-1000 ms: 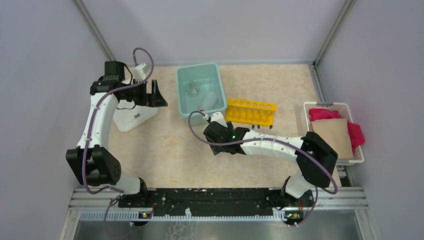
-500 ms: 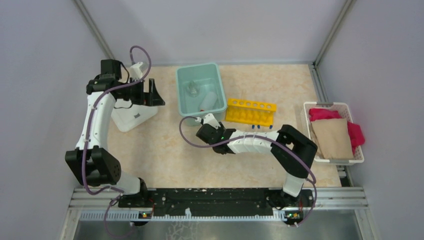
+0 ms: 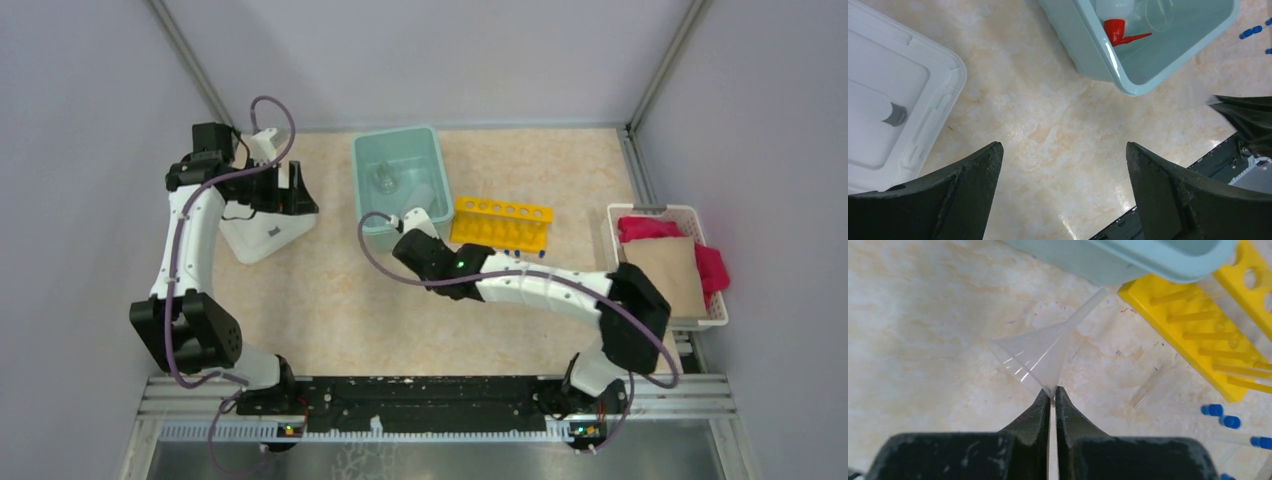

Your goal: Organize the chemistry lab equipment

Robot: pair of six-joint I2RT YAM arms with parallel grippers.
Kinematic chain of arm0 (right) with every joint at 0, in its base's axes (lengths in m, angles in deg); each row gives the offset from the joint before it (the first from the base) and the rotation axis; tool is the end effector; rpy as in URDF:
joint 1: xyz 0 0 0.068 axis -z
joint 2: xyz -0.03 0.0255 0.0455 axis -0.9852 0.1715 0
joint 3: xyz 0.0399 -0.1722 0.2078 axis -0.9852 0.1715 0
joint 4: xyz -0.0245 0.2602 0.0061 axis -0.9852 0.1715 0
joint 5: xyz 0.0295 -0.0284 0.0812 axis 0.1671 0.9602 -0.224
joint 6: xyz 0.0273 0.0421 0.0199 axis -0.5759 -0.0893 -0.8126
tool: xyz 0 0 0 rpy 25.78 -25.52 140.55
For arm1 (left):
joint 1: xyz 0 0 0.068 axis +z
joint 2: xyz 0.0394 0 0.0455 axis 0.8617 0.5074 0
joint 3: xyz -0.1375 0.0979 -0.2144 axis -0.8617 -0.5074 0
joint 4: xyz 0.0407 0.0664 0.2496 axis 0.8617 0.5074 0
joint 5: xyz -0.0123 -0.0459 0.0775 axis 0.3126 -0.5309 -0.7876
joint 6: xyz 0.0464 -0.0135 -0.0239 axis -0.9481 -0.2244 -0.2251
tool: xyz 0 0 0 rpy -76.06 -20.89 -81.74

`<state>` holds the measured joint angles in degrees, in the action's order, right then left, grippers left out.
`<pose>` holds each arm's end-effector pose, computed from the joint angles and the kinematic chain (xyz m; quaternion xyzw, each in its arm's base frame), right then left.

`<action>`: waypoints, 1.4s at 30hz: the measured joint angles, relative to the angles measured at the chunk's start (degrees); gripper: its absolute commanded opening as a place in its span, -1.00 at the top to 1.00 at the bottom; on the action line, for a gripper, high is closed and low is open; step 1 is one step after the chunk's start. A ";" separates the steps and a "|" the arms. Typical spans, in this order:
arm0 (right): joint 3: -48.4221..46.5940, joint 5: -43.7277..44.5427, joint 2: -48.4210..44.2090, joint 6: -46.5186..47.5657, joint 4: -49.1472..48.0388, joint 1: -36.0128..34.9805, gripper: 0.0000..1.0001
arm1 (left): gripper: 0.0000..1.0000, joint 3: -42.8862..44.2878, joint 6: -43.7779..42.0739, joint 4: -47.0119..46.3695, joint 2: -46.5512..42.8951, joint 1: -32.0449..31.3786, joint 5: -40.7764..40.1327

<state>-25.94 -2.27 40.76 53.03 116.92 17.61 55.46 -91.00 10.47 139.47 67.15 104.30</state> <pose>0.1725 0.2913 0.2333 -0.2778 0.8784 -0.0096 0.3887 0.2992 0.0192 0.3533 0.1515 0.9029 -0.2323 0.3283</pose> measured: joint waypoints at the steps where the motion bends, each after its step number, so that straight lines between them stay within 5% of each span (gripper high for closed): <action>1: -1.11 -1.18 -2.49 -0.42 2.23 0.00 1.00 | -0.98 -0.26 -0.33 -0.07 0.00 0.17 -0.37; 11: -29.22 -7.26 -14.53 -1.81 15.47 3.30 1.00 | -0.98 -3.52 -6.88 -2.60 1.01 1.79 -6.45; 16: -40.06 -9.05 -5.84 -1.84 14.93 12.59 1.00 | -0.98 -4.72 -11.96 -2.58 4.17 3.72 -9.05; 23: -46.51 -11.76 17.94 -0.20 13.38 18.14 1.00 | -0.98 -4.79 -17.51 -2.75 10.75 5.40 -9.97; 24: -47.34 -12.07 20.55 0.11 13.46 18.36 0.95 | -0.95 -4.81 -17.90 -2.99 12.02 5.44 -10.51; 28: -52.13 -13.51 29.70 0.59 15.10 18.93 -0.01 | -0.75 -4.81 -19.02 -4.59 17.44 5.60 -12.61; 32: -55.76 -15.41 31.89 0.52 16.94 18.95 -0.55 | -0.53 -4.76 -20.26 -5.38 21.33 5.60 -13.92; 42: -48.83 -19.06 19.63 -1.05 14.75 18.40 -0.57 | -0.11 -4.72 -23.96 -6.73 23.98 5.57 -15.63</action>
<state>-74.77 -21.32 60.38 51.98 131.67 36.01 50.74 -114.96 3.74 163.45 72.72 88.67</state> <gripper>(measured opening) 0.788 0.586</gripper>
